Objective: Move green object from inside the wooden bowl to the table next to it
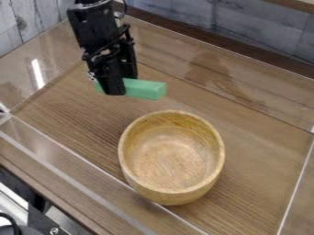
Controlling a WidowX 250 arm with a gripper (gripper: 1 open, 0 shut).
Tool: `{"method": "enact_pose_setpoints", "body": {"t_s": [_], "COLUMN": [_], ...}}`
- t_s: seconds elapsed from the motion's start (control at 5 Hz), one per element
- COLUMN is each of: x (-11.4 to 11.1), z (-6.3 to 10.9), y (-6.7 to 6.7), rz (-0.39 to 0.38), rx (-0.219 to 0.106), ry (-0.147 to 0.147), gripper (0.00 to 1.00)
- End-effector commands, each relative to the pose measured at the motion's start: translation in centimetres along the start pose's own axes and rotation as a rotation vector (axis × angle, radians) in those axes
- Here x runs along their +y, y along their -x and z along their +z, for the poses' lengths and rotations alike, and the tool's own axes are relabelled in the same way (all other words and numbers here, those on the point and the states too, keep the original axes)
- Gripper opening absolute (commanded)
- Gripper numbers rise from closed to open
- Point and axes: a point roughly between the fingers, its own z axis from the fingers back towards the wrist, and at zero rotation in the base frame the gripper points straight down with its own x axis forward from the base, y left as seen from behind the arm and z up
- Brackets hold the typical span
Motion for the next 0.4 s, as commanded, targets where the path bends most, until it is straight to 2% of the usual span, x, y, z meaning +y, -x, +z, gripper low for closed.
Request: {"method": "enact_pose_setpoints", "body": {"t_s": [0.0,0.2], "x": [0.17,0.59], "z": [1.70,1.85], "y": [0.33,0.28], "rz": [0.005,0.018], "rx": [-0.010,-0.008], "ry": [0.064,0.069], "gripper": [0.00,0.00]}}
